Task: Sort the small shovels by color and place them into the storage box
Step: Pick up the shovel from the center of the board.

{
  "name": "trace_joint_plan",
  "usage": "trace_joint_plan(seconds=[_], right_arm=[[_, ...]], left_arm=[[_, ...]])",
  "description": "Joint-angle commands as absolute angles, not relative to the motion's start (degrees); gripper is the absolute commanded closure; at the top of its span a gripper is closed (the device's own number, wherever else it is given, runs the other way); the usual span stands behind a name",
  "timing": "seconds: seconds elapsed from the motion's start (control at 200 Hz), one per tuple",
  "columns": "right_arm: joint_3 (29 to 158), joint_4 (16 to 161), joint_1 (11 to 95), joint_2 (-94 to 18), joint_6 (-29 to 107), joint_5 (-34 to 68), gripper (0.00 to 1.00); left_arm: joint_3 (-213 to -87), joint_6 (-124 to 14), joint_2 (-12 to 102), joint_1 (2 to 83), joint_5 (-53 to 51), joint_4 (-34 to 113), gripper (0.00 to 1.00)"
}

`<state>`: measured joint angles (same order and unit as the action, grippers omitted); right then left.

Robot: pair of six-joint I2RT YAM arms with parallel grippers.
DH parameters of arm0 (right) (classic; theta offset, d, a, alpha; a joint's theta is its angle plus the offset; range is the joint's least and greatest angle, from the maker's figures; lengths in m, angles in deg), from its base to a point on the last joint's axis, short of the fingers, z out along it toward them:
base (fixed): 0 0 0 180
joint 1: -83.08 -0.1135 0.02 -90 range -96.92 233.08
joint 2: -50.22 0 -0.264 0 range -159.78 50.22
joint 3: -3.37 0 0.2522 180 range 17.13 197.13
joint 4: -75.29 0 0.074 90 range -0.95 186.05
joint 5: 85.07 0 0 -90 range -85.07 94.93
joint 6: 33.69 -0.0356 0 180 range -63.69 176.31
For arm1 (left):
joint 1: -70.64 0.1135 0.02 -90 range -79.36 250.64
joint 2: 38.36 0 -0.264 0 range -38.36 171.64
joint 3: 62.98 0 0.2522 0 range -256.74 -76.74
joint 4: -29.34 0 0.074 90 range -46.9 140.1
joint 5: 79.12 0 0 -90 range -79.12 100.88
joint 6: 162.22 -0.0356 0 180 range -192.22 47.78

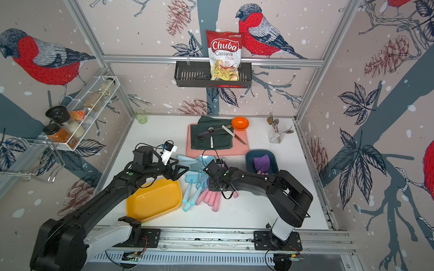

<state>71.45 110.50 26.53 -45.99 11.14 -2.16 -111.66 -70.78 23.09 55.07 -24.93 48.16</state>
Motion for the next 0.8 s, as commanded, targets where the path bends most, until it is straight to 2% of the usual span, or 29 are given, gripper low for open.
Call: trace_joint_plan(seconds=[0.0, 0.205, 0.41, 0.49, 0.79], right_arm=[[70.9, 115.4, 26.6, -47.3, 10.1, -3.5, 0.67], [68.5, 116.6, 25.9, -45.4, 8.1, -2.9, 0.66], [66.0, 116.0, 25.4, -42.0, 6.4, -2.8, 0.56], [64.7, 114.9, 25.4, -41.5, 6.4, -2.0, 0.55], [64.0, 112.4, 26.1, -44.1, 9.3, -0.5, 0.70]], left_arm=[[-111.4, -71.6, 22.7, 55.0, -25.1, 46.9, 0.05], [-111.4, -71.7, 23.1, 54.9, -25.1, 46.8, 0.05], [-111.2, -71.9, 23.7, 54.8, -25.0, 46.9, 0.05], [-111.5, -71.9, 24.4, 54.6, -25.0, 46.9, 0.05], [-111.6, -72.9, 24.7, 55.0, -23.6, 47.6, 0.05]])
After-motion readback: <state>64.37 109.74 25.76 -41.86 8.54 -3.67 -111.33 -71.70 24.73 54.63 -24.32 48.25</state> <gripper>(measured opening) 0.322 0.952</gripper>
